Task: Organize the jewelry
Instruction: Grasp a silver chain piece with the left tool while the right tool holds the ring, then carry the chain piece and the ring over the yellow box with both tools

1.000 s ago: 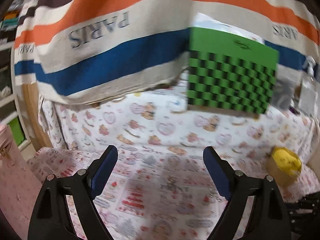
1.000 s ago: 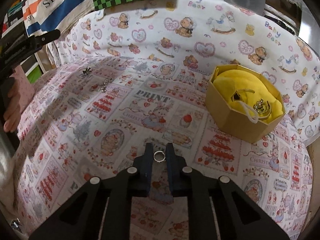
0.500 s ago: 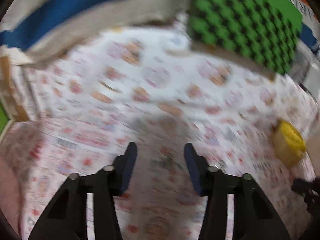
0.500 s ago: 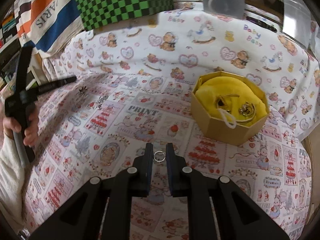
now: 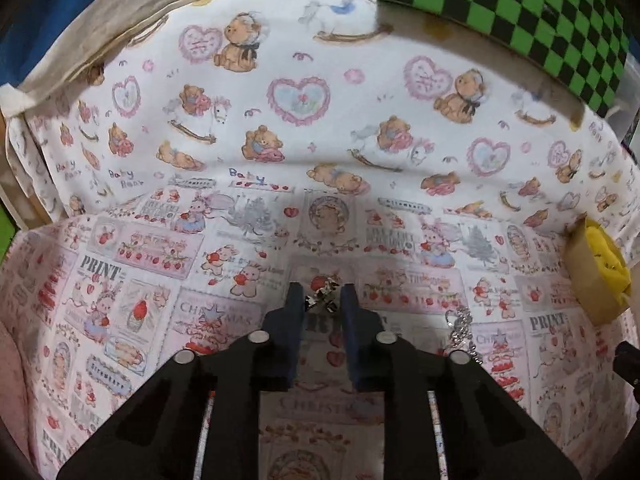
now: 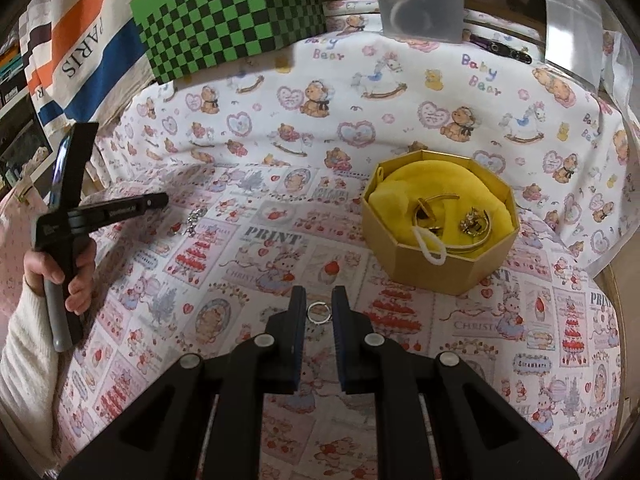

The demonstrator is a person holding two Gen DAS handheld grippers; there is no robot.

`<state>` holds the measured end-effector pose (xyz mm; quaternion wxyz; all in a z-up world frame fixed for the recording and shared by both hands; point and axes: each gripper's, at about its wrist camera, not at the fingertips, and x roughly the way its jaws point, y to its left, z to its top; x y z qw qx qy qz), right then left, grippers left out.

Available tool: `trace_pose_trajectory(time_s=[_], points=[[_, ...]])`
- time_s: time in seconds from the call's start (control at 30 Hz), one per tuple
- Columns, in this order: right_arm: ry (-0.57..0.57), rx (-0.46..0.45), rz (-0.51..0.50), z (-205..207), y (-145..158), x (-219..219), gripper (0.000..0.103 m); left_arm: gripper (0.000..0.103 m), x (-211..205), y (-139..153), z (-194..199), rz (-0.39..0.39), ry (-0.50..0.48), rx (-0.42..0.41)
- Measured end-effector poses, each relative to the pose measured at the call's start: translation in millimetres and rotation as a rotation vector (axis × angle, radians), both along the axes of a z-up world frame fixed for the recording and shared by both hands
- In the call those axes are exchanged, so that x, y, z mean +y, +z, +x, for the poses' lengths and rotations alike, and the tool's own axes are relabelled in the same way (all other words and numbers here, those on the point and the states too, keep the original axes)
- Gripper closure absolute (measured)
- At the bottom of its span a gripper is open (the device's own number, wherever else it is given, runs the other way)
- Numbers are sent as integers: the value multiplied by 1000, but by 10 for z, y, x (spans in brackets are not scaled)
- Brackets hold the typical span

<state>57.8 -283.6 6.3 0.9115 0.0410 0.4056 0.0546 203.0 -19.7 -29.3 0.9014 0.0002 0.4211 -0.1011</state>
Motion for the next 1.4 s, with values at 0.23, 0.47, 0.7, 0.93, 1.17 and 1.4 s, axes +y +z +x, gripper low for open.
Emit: trace_pose_trajectory(time_s=[0.23, 0.47, 0.7, 0.93, 1.17, 1.4], points=[[-36, -17, 9, -4, 27, -69, 91, 86, 199, 110, -59, -97, 33, 4], [-81, -76, 42, -54, 124, -189, 91, 86, 376, 468, -387, -155, 62, -91], [-108, -173, 84, -153, 291, -286, 91, 86, 342, 952, -824, -176, 30, -279], [-135, -239, 72, -239, 444, -332, 91, 86, 150, 1174, -997, -232, -60, -298], [-142, -314, 72, -290, 742, -390, 91, 86, -358, 1432, -1168, -227, -174, -316], [-168, -313, 89, -126, 887, -610, 91, 86, -993, 1486, -1080, -222, -279, -287]])
